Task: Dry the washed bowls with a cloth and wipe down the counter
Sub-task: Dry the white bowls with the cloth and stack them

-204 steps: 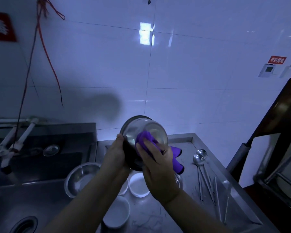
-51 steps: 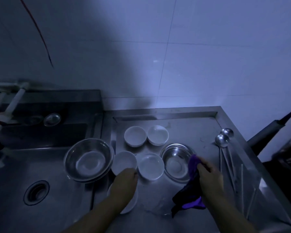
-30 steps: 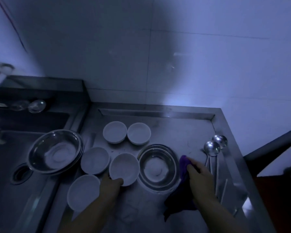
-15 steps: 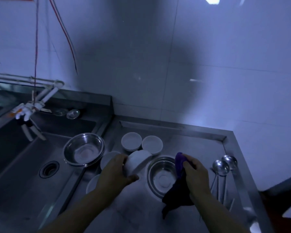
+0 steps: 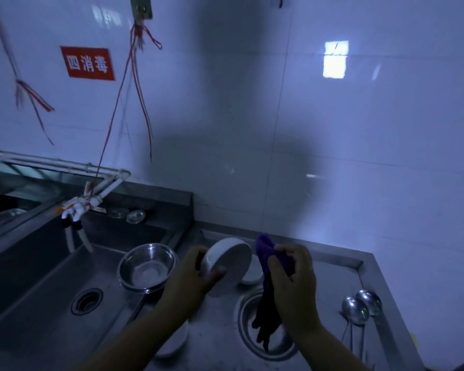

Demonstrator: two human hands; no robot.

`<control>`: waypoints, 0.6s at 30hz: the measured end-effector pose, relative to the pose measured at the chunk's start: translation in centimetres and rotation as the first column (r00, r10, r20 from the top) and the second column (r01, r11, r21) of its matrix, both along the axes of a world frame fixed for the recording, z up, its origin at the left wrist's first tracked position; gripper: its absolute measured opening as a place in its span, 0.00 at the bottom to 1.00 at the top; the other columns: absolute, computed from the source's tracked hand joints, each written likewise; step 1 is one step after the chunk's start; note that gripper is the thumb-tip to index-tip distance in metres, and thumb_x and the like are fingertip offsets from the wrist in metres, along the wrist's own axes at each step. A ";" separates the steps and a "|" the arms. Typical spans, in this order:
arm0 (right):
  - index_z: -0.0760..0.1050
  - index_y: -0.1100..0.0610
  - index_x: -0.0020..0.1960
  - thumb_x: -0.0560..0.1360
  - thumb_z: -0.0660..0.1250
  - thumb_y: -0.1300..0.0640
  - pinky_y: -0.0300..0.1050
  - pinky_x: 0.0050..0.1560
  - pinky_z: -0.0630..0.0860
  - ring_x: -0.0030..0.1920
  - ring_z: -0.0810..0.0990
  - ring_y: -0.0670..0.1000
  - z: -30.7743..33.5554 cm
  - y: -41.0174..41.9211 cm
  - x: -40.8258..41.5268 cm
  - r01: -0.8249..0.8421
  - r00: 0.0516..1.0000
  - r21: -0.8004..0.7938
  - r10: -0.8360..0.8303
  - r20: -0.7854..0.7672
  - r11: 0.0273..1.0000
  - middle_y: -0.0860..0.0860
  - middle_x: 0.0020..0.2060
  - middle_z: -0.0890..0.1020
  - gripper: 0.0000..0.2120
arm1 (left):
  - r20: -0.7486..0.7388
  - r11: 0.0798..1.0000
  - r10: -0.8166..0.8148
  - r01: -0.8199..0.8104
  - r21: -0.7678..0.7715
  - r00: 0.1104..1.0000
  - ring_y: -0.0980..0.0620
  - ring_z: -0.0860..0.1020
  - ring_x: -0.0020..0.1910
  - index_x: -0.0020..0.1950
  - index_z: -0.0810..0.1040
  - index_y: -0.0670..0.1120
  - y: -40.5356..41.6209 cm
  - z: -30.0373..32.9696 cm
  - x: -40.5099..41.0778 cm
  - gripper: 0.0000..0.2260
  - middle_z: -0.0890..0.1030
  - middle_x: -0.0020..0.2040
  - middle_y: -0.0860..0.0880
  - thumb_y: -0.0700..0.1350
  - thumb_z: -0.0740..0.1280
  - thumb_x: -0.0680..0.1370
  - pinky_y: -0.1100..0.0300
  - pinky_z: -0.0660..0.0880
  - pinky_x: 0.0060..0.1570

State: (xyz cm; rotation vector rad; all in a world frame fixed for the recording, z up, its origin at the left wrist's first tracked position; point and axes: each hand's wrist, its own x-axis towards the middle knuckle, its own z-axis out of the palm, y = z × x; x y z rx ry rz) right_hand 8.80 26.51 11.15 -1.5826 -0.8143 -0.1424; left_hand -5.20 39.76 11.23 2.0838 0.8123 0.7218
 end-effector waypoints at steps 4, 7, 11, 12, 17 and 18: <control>0.74 0.51 0.51 0.76 0.63 0.56 0.32 0.49 0.72 0.50 0.74 0.41 2.4 1.4 -1.6 -0.068 0.892 -0.093 0.103 0.440 0.993 0.46 0.51 0.74 0.05 | 0.202 0.985 0.005 0.030 -0.173 0.979 0.57 0.78 0.39 0.45 0.73 0.53 -0.7 2.8 1.5 0.12 0.79 0.41 0.52 0.60 0.63 0.69 0.68 0.75 0.36; 0.79 0.53 0.56 0.76 0.61 0.53 0.34 0.51 0.69 0.50 0.78 0.47 2.7 1.6 -2.5 0.022 0.796 -0.307 0.169 0.582 0.952 0.49 0.57 0.79 0.12 | 0.280 0.946 0.028 0.065 -0.317 0.960 0.48 0.80 0.42 0.48 0.75 0.48 -0.8 4.0 2.3 0.19 0.81 0.43 0.46 0.61 0.64 0.67 0.52 0.78 0.41; 0.74 0.55 0.66 0.71 0.62 0.52 0.36 0.58 0.70 0.56 0.77 0.43 3.0 2.0 -4.9 -0.038 0.796 -0.312 0.218 0.565 0.949 0.48 0.59 0.80 0.24 | 0.361 0.860 0.013 0.174 -0.479 0.932 0.48 0.80 0.43 0.50 0.75 0.46 -0.4 5.0 3.0 0.18 0.80 0.45 0.44 0.59 0.64 0.71 0.56 0.77 0.38; 0.72 0.57 0.67 0.71 0.63 0.52 0.37 0.60 0.71 0.58 0.77 0.43 2.9 2.3 -5.2 -0.042 0.803 -0.283 0.201 0.561 0.958 0.49 0.60 0.80 0.25 | 0.379 0.840 -0.004 0.208 -0.501 0.925 0.47 0.80 0.44 0.50 0.75 0.45 -0.2 5.1 3.0 0.20 0.81 0.46 0.43 0.60 0.65 0.69 0.54 0.78 0.40; 0.69 0.55 0.68 0.76 0.64 0.47 0.41 0.56 0.76 0.56 0.79 0.45 2.5 3.0 -4.1 0.038 0.623 -0.299 0.211 0.753 0.954 0.52 0.60 0.80 0.23 | 0.389 0.826 -0.080 0.280 -0.490 0.918 0.51 0.79 0.40 0.48 0.77 0.46 1.3 5.7 3.0 0.13 0.81 0.43 0.44 0.55 0.65 0.74 0.56 0.76 0.38; 0.69 0.54 0.68 0.76 0.64 0.47 0.41 0.57 0.75 0.56 0.79 0.45 2.4 2.8 -3.4 0.054 0.558 -0.314 0.232 0.797 0.948 0.52 0.61 0.79 0.22 | 0.382 0.846 -0.091 0.274 -0.458 0.920 0.53 0.80 0.39 0.47 0.78 0.48 1.7 5.8 2.9 0.09 0.82 0.42 0.46 0.52 0.64 0.76 0.57 0.76 0.37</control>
